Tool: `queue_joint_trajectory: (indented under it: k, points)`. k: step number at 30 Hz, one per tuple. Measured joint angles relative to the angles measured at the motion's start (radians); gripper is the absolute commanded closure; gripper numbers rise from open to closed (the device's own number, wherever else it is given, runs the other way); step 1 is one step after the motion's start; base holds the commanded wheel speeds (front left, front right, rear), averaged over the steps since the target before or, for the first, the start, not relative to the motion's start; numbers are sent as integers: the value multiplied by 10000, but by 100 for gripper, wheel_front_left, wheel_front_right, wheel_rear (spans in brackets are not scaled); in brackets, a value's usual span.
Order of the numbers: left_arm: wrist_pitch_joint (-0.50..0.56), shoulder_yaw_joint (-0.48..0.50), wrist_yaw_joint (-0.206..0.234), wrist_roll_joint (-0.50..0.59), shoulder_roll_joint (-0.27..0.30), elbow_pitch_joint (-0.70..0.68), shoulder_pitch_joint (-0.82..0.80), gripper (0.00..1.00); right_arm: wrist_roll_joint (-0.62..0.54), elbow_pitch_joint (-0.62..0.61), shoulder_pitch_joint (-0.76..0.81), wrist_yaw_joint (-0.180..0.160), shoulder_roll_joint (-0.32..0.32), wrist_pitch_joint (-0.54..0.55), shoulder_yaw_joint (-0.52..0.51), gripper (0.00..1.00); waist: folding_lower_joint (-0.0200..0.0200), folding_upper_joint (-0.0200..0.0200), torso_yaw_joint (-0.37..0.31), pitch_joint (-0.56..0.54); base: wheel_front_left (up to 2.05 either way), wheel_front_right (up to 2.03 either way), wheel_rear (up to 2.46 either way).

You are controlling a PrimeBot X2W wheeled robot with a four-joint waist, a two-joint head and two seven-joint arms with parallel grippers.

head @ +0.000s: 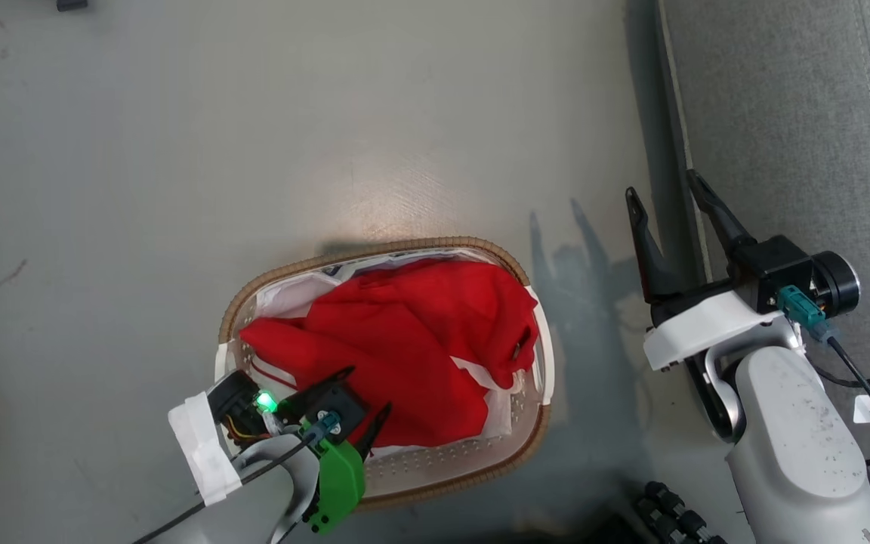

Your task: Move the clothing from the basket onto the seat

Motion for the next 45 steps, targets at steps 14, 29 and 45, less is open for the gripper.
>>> queue_joint_trajectory:
  k: [14,29,45]
  points:
    - [-2,-963,0,439,100,871,-1545,0,90,-368,-439,0,-2,0,84,0,-1,0,-149,1389,0,0,0]
    - [-6,-1129,0,-2,-213,1039,-2264,0,86,-604,-731,0,-2,0,-13,0,-1,0,-107,2478,0,0,0]
    - [-6,-2042,0,-2034,-372,1093,-1776,100,286,-224,-804,0,0,0,117,0,-2,0,-100,1379,0,0,0]
